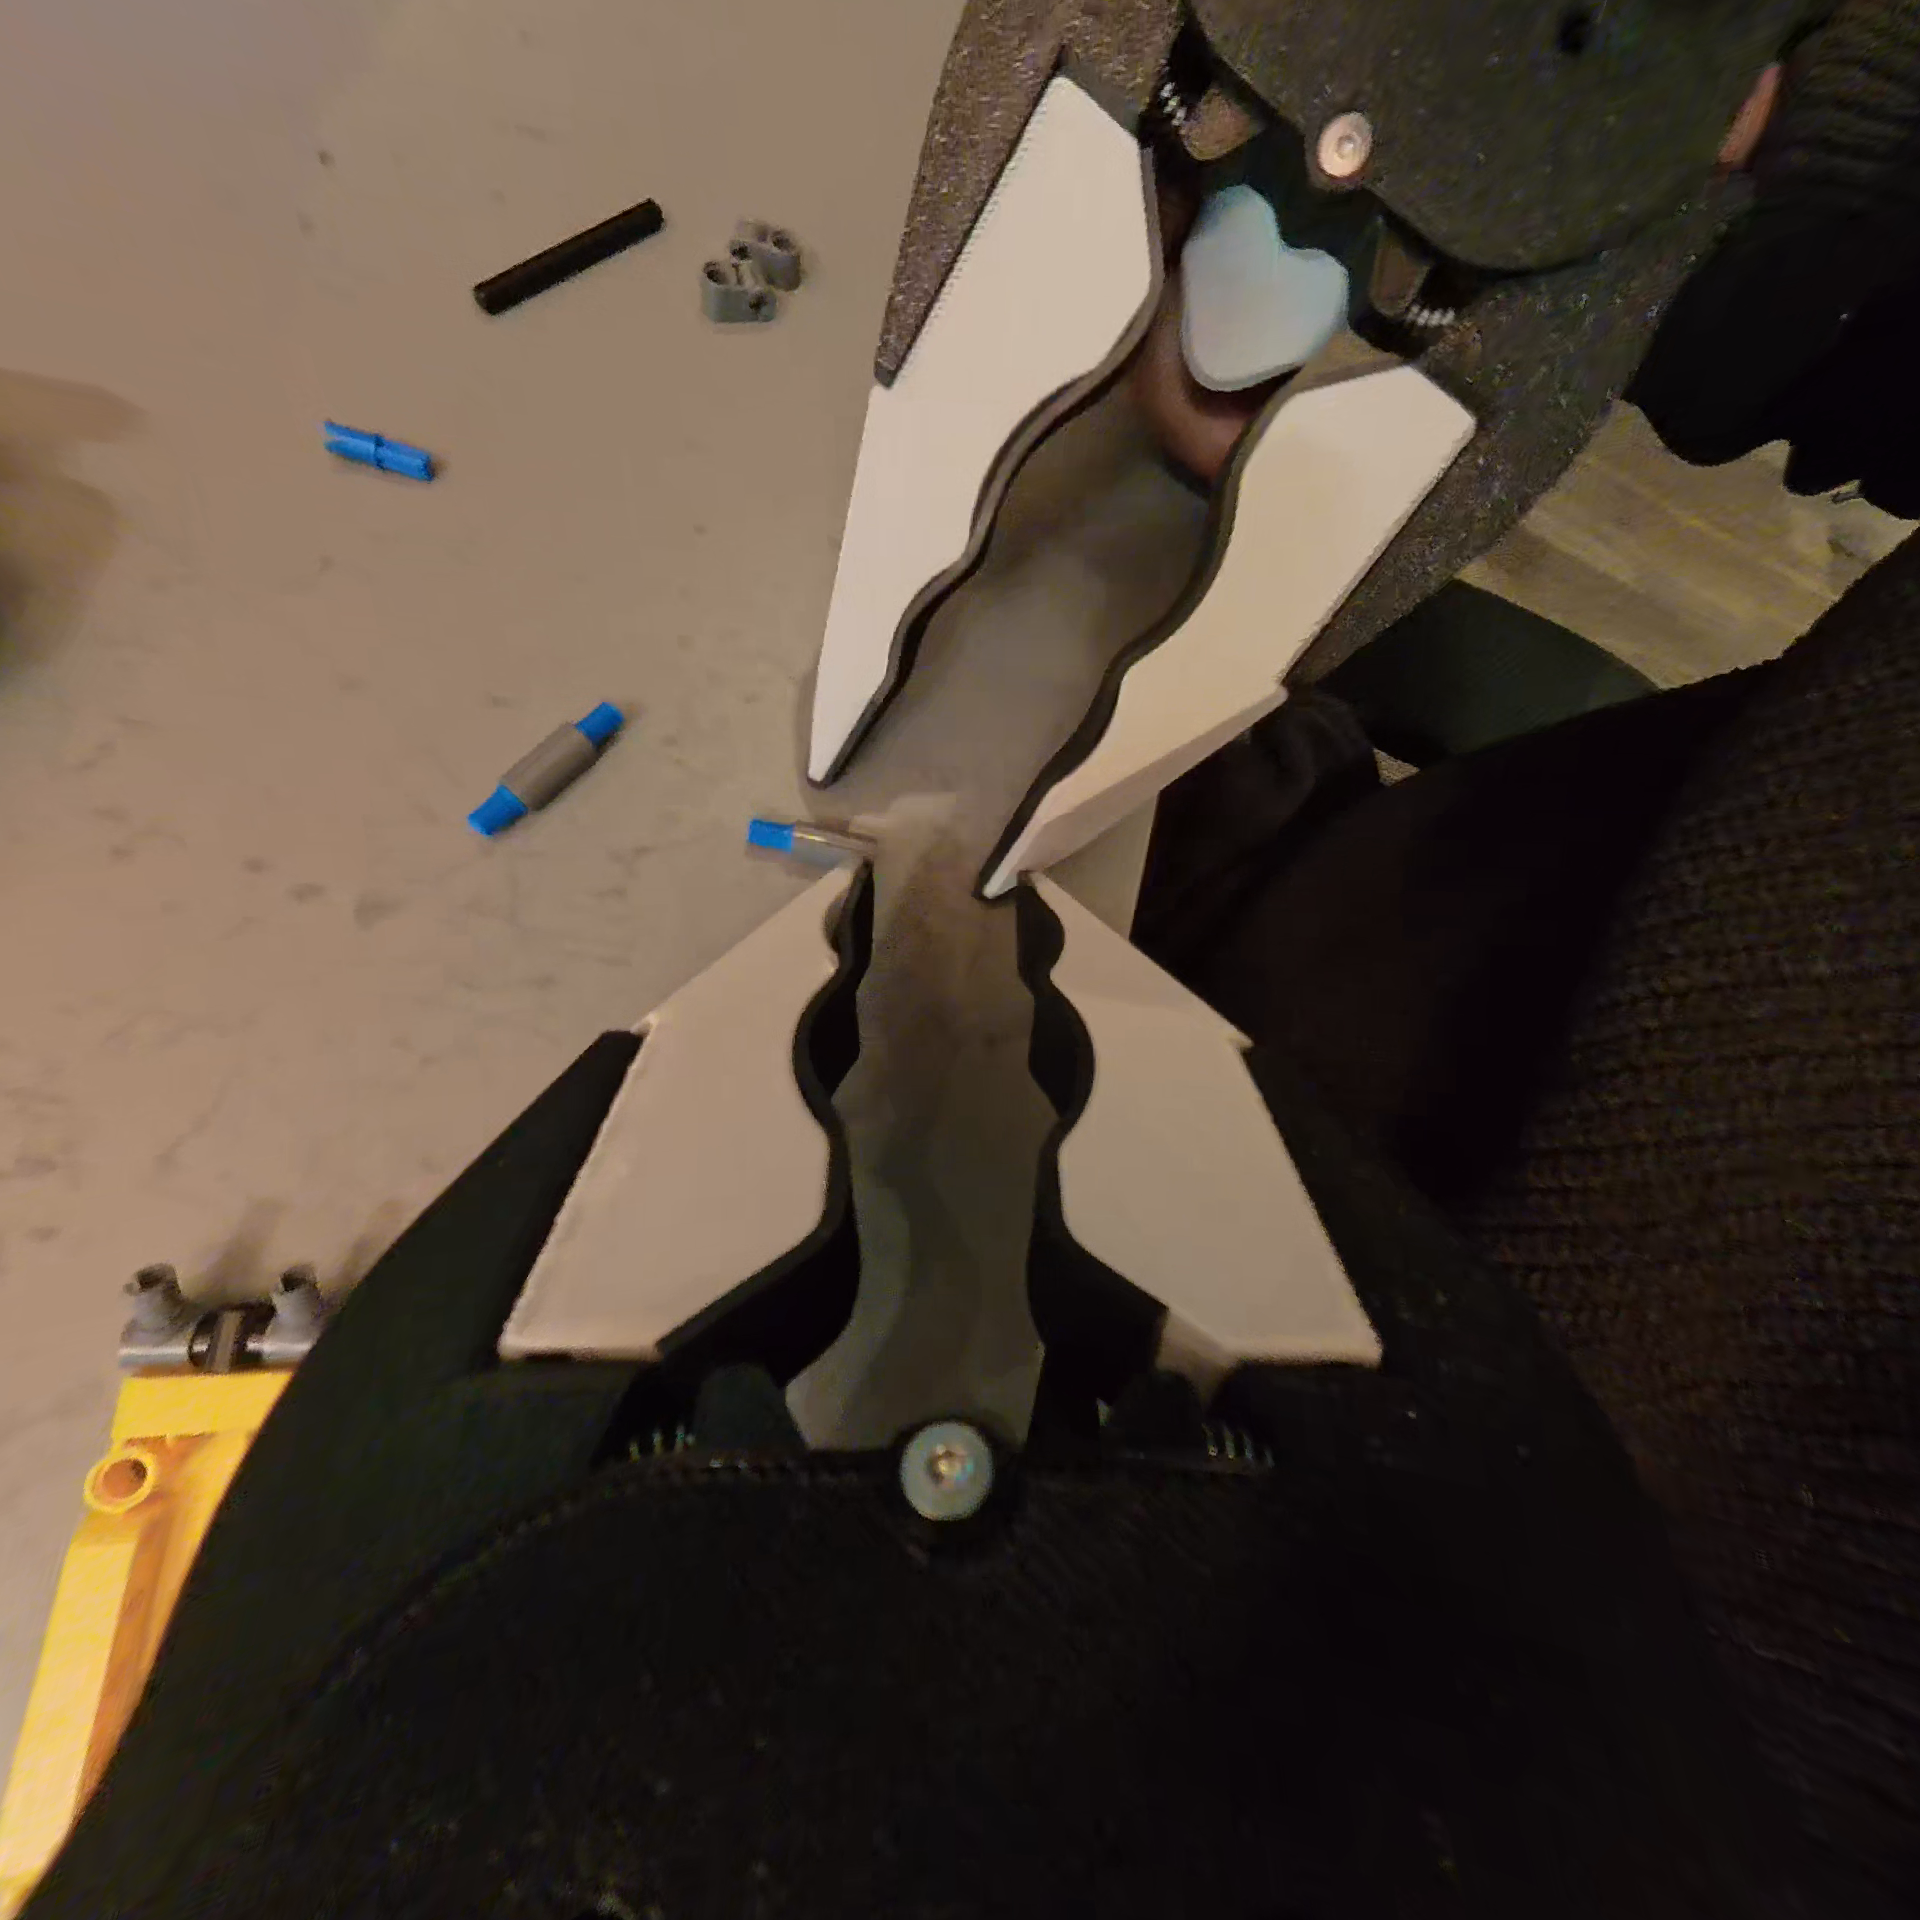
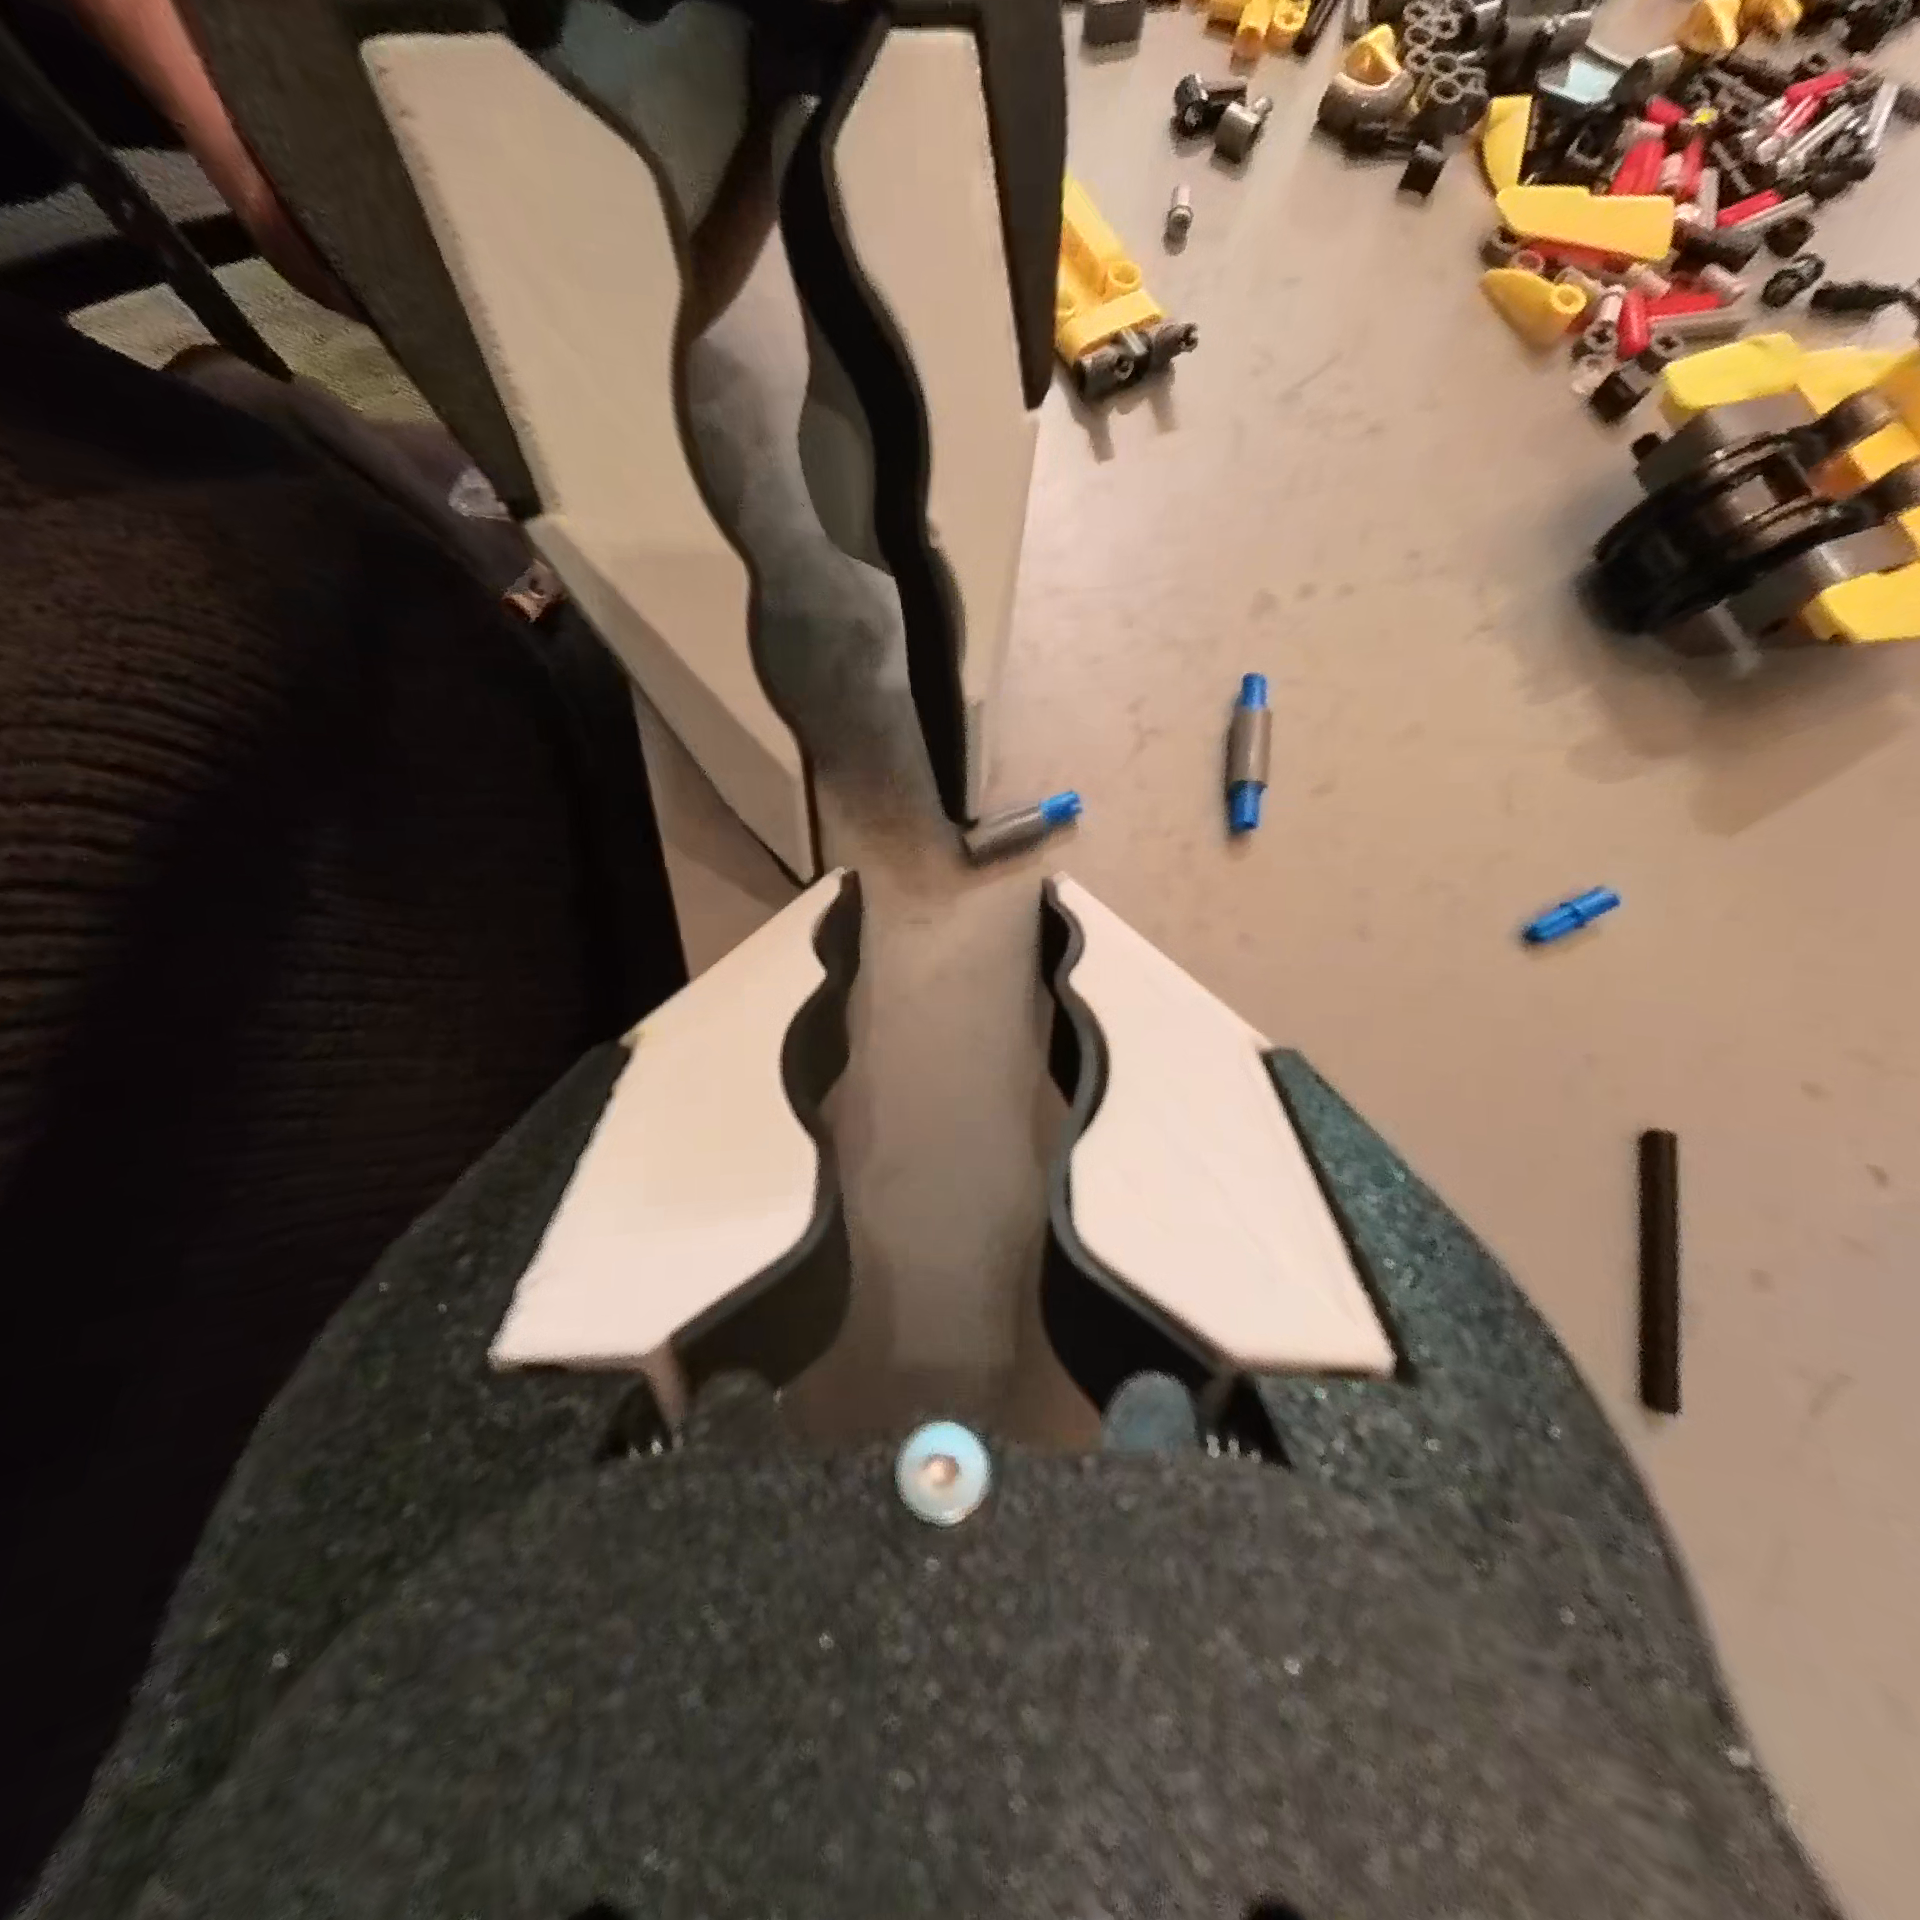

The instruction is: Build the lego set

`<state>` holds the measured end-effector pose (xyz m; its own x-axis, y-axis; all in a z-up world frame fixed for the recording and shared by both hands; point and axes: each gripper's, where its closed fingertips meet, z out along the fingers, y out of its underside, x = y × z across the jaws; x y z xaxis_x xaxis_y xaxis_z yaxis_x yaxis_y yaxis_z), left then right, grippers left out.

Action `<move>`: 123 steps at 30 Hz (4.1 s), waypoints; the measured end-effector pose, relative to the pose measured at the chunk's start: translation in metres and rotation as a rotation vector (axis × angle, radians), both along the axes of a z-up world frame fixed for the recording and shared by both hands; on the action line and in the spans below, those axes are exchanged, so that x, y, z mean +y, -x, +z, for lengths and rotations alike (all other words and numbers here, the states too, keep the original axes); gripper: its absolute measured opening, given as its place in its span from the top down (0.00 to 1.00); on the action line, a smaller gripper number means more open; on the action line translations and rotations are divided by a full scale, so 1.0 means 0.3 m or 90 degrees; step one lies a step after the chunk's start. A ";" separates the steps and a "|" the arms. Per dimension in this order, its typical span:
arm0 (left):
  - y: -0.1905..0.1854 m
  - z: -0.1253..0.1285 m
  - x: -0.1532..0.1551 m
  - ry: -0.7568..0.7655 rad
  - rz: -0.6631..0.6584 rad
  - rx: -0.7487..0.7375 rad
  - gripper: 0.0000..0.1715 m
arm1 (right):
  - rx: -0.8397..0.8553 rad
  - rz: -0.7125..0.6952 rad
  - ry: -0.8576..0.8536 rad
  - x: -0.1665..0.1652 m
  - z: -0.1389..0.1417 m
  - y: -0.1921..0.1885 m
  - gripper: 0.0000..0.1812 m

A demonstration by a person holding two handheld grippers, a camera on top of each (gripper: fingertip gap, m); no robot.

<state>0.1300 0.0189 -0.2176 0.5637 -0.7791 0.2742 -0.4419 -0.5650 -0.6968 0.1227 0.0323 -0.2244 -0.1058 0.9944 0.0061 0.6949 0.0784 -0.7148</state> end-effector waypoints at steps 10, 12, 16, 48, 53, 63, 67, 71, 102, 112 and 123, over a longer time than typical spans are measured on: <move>0.028 0.026 0.074 -0.119 -0.076 0.060 0.74 | 0.024 -0.070 -0.033 0.096 0.042 -0.034 0.84; 0.027 -0.004 0.085 -0.114 -0.104 0.092 0.73 | 0.036 -0.113 -0.036 0.157 0.060 -0.035 0.84; 0.018 -0.030 0.084 -0.109 -0.138 0.116 0.76 | 0.059 -0.199 -0.018 0.275 0.072 -0.026 0.84; 0.050 -0.023 0.018 -0.073 -0.110 0.064 0.83 | -0.095 0.120 0.046 0.290 0.004 -0.053 0.76; 0.050 -0.022 0.022 -0.076 -0.106 0.056 0.84 | -0.085 0.076 -0.007 0.322 -0.003 -0.039 0.88; 0.048 -0.022 0.020 -0.081 -0.092 0.046 0.83 | -0.040 0.072 -0.050 0.248 0.034 -0.015 0.98; 0.047 -0.024 0.035 -0.106 -0.085 0.064 0.79 | -0.018 0.063 0.002 0.115 0.069 -0.026 0.98; 0.030 -0.028 0.049 -0.137 -0.108 0.085 0.83 | -0.033 0.031 0.007 0.029 0.031 -0.043 0.98; 0.015 -0.024 0.029 -0.061 -0.143 0.032 0.98 | -0.038 0.117 -0.044 0.009 -0.003 -0.029 0.98; 0.015 -0.024 0.028 -0.042 -0.143 0.021 0.98 | -0.009 0.159 -0.023 0.004 -0.001 -0.028 0.98; 0.014 -0.025 0.025 -0.092 -0.153 0.049 0.98 | -0.104 0.157 0.093 -0.001 -0.003 -0.032 0.98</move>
